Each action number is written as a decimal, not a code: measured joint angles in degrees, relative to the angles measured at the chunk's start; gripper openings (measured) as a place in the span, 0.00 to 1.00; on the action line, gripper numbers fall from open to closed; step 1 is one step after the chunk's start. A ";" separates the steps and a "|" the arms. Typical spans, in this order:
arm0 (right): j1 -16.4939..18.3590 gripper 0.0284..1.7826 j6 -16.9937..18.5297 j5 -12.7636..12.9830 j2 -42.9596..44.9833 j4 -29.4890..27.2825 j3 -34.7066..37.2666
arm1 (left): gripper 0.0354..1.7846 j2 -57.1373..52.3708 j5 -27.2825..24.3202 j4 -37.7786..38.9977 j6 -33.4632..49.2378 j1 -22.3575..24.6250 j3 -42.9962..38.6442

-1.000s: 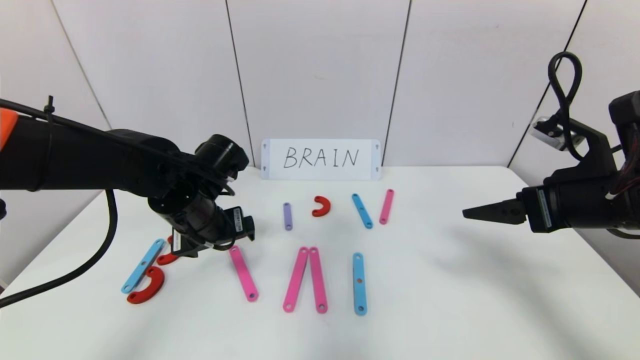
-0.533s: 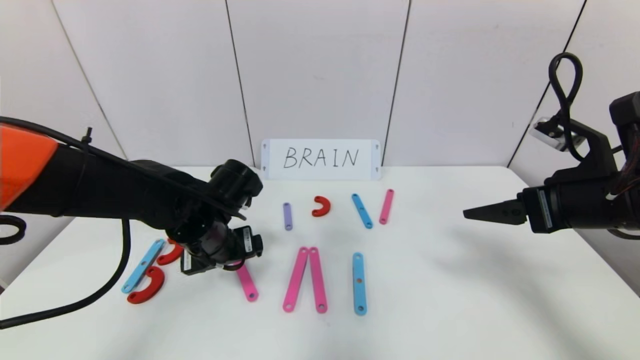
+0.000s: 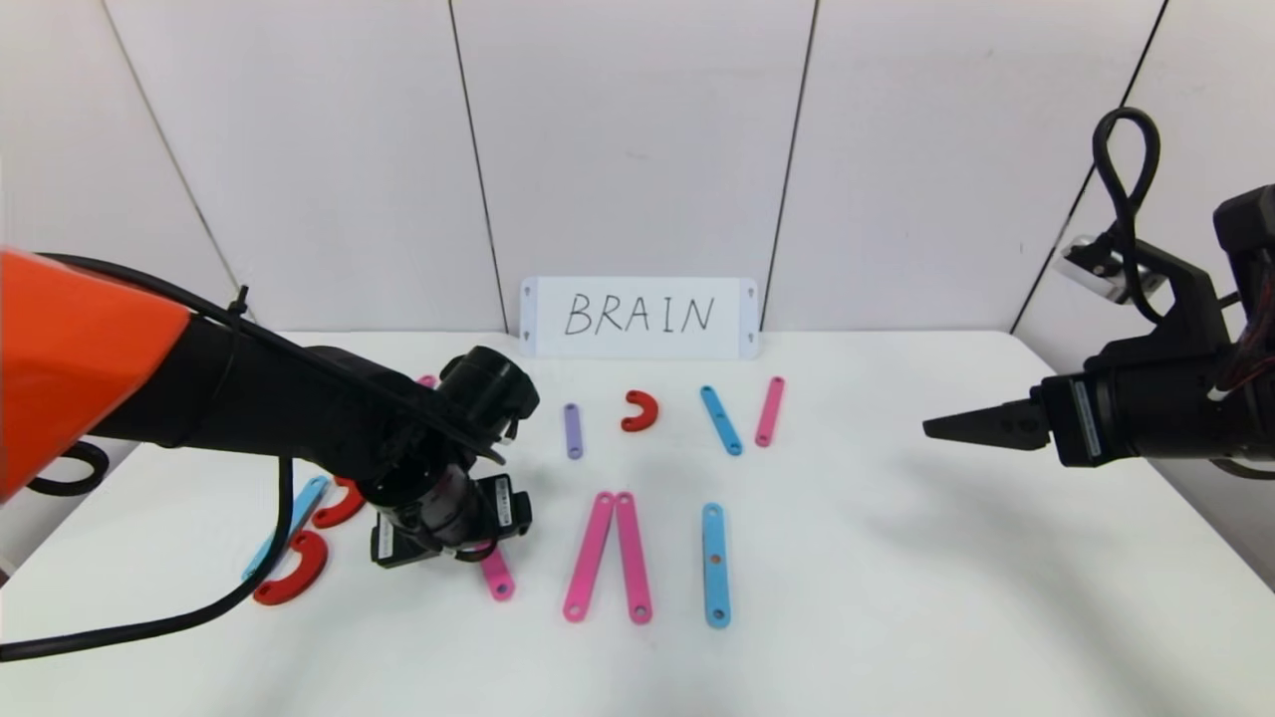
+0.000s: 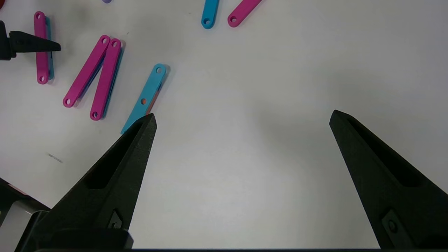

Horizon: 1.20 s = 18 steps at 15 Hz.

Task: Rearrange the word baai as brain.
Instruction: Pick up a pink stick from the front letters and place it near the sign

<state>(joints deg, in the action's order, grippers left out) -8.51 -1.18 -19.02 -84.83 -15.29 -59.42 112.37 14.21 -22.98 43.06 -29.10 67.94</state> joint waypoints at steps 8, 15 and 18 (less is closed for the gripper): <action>-0.02 0.97 0.00 -0.09 0.00 0.00 0.10 | 0.36 0.66 -0.24 0.00 0.02 0.00 -0.30; -0.04 0.97 0.00 -0.09 0.00 0.00 0.10 | 0.15 -0.11 -0.77 -0.30 -1.00 0.20 -0.20; -0.02 0.97 0.00 -0.09 0.07 -0.01 0.11 | 0.15 -1.95 -0.82 -0.34 -5.88 0.71 0.91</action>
<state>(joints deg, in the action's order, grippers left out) -8.53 -1.18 -19.10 -84.76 -15.30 -59.31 110.42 13.40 -23.32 37.18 -28.39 68.85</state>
